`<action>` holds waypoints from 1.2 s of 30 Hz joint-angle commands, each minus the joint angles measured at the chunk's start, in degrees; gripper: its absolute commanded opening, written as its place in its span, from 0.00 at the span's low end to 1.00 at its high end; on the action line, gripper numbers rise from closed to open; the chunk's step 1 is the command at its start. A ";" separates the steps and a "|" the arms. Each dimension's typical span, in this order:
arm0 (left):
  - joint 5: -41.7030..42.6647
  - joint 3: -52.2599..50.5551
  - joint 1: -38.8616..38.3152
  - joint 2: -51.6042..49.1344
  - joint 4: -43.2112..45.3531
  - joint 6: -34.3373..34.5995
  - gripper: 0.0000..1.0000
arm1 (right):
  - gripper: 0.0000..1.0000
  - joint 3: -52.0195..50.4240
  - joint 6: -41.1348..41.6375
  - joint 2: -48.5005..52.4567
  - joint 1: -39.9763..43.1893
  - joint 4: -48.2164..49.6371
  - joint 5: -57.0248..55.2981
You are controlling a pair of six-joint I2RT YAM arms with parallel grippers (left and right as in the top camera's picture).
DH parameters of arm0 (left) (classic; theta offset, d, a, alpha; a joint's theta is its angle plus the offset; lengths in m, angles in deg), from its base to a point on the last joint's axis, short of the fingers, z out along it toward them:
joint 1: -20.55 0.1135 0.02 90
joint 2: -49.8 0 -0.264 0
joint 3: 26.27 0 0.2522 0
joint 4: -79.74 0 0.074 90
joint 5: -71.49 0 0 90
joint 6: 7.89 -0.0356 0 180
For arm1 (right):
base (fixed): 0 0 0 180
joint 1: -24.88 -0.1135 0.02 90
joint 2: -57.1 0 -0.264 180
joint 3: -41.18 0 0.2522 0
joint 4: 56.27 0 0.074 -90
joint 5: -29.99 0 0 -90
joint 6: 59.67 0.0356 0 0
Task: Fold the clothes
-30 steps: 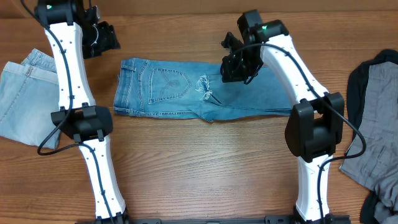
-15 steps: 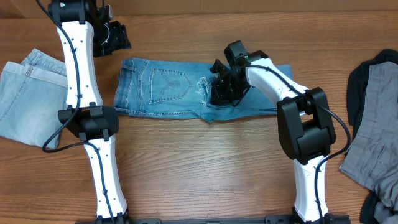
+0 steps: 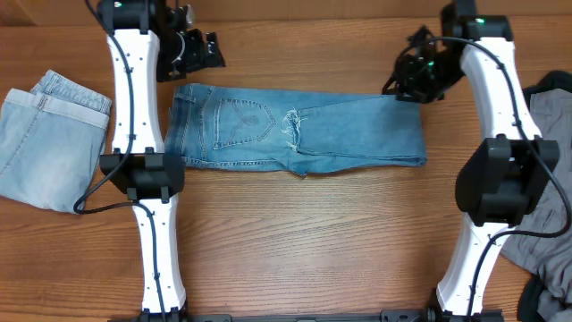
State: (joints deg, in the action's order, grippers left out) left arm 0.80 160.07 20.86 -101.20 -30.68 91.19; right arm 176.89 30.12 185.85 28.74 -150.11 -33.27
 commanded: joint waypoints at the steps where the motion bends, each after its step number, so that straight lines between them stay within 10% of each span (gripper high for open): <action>1: -0.42 1.05 -0.11 0.04 -0.13 0.13 1.00 | 0.77 1.11 -1.11 -1.51 3.02 0.09 -1.66; 5: -0.42 1.05 -0.07 0.02 -0.13 0.15 1.00 | 1.00 1.11 -1.31 -1.51 4.22 0.44 -4.31; 36: -0.42 1.05 -0.07 0.04 -0.13 0.13 1.00 | 1.00 1.11 -1.29 -1.51 4.20 1.81 -4.85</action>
State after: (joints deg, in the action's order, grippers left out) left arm 0.58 160.07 20.62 -101.20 -30.68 91.21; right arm 176.89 29.01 185.85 32.94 -149.50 -37.96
